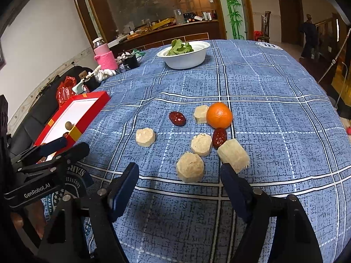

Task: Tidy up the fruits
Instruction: 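Move both grippers to the beige pieces on the tablecloth, then grasp a beige lumpy ball with the left gripper while the right gripper grasps another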

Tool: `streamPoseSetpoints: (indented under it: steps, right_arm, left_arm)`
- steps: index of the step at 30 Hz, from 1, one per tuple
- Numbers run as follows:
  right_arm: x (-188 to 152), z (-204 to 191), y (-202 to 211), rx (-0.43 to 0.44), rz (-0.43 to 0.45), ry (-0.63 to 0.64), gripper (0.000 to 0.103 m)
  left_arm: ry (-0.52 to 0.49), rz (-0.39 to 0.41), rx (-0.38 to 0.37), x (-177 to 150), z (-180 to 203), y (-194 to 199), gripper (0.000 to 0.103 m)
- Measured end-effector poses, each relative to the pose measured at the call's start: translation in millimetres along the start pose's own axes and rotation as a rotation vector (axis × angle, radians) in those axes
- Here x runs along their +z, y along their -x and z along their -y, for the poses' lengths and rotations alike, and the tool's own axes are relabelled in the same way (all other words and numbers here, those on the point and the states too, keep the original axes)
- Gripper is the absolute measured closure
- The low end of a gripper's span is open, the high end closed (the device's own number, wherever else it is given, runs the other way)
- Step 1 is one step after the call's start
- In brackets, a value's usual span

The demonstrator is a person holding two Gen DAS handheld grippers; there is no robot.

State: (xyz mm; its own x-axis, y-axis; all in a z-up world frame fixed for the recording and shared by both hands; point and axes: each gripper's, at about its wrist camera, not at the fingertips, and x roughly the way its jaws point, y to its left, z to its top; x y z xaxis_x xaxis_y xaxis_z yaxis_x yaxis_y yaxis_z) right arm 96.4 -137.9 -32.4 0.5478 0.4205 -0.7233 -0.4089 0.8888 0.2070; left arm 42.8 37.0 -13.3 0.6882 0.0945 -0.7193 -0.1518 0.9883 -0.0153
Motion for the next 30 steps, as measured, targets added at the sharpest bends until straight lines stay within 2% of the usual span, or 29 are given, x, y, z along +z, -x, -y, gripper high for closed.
streamPoseSetpoints:
  steps: [1,4,15,18,19,20,25,30]
  right_arm:
    - [1.1,0.6,-1.6,0.002,-0.003,-0.002,0.026]
    - [4.4,1.0,-6.5,0.0,-0.012,-0.004,0.036]
    - [6.3,2.2,-22.7,-0.041,-0.051,0.011,0.051]
    - [7.4,1.8,-24.6,-0.056,-0.053,0.013,0.062]
    - [7.8,2.2,-24.7,-0.062,-0.053,0.013,0.07]
    - [7.7,2.8,-24.7,-0.064,-0.053,0.013,0.072]
    - [6.8,2.0,-23.1,-0.077,-0.05,0.037,0.072]
    - [7.0,10.8,-18.0,-0.086,-0.034,0.003,0.072]
  left_arm:
    - [-0.003,-0.003,0.002,0.8,1.1,-1.6,0.027]
    - [0.0,-0.006,0.001,2.5,2.4,-4.7,0.027]
    - [-0.01,-0.031,-0.01,9.7,7.9,-19.3,0.027]
    - [-0.018,-0.035,-0.02,12.0,11.2,-22.6,0.027]
    - [-0.018,-0.036,-0.021,12.9,11.9,-24.1,0.027]
    - [-0.019,-0.04,-0.02,13.3,13.3,-25.5,0.027]
    - [-0.03,-0.055,-0.042,16.3,23.1,-31.9,0.027]
    - [-0.056,-0.084,-0.079,22.2,42.2,-44.5,0.028]
